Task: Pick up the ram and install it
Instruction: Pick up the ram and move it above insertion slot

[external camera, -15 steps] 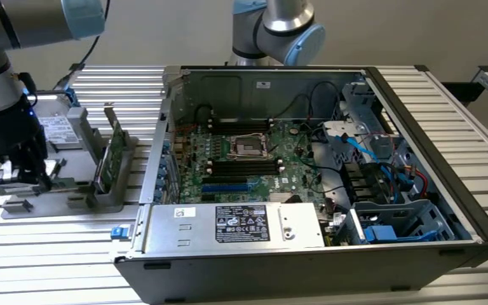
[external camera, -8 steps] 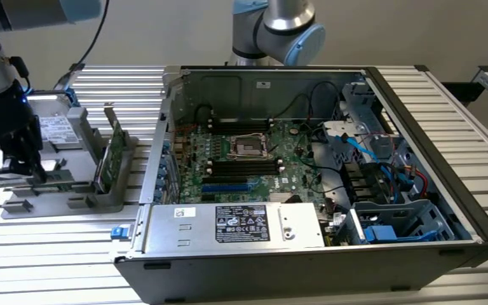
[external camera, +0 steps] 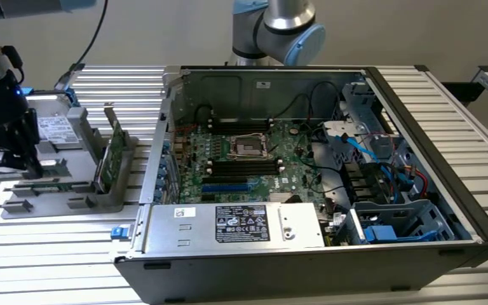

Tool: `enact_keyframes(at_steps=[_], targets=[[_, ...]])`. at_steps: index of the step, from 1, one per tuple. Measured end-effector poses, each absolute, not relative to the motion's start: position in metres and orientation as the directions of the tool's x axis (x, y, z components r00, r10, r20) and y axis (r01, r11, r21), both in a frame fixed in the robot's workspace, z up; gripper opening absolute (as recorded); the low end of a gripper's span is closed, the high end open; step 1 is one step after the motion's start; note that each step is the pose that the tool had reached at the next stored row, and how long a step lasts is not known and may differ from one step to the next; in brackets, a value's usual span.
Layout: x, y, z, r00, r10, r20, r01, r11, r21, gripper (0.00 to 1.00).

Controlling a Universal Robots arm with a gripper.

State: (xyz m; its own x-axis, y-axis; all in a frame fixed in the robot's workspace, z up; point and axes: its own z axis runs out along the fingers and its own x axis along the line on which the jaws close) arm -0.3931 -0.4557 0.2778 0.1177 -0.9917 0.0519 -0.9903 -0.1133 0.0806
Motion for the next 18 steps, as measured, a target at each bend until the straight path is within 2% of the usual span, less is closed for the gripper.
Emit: enact_keyframes(at_steps=[18], targets=[[-0.339, -0.456, 0.319, 0.117, -0.993, 0.027, -0.990, -0.114, 0.078, 0.15]])
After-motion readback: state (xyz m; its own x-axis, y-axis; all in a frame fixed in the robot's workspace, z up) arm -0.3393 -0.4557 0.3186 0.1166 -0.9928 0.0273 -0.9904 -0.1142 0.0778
